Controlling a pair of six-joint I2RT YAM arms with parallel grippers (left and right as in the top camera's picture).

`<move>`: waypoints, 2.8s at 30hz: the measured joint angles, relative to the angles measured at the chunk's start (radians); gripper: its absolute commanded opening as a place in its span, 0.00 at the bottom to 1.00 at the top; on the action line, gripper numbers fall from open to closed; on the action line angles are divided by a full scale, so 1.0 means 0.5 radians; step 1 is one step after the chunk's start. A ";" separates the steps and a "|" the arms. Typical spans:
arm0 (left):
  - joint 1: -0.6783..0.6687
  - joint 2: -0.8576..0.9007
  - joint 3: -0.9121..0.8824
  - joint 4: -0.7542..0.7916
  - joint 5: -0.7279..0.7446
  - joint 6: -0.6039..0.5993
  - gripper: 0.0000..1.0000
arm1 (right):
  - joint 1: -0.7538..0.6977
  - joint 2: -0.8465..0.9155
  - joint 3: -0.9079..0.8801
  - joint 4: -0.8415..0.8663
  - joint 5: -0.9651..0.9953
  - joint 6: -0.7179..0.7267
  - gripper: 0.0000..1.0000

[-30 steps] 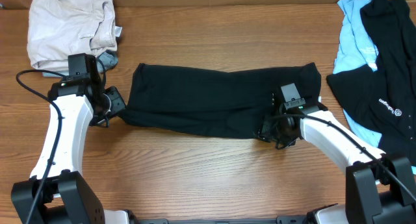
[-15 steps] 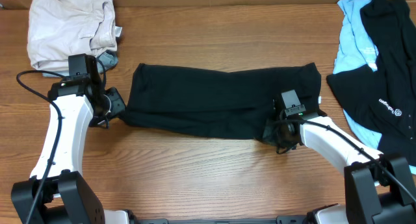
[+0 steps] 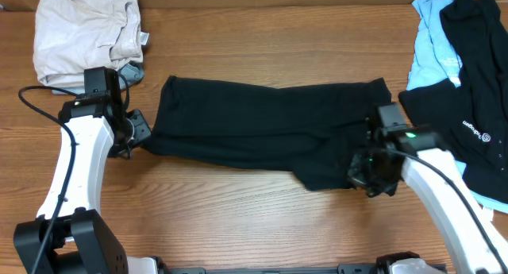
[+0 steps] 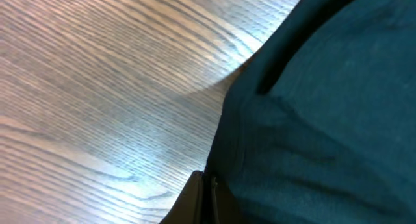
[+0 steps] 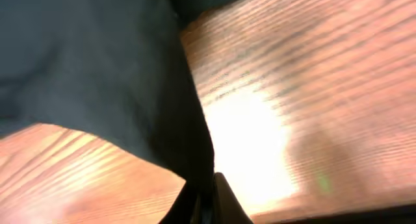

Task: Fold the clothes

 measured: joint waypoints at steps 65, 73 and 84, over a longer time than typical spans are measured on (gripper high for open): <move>-0.109 0.565 0.002 1.038 0.080 0.088 1.00 | -0.277 0.878 0.358 1.303 0.353 -0.362 0.81; -0.109 0.565 0.018 1.028 0.295 0.668 1.00 | -0.276 0.740 0.641 0.799 0.262 -0.391 0.86; -0.109 0.803 0.041 1.284 0.411 1.225 0.88 | -0.276 0.579 0.712 0.626 0.254 -0.420 0.92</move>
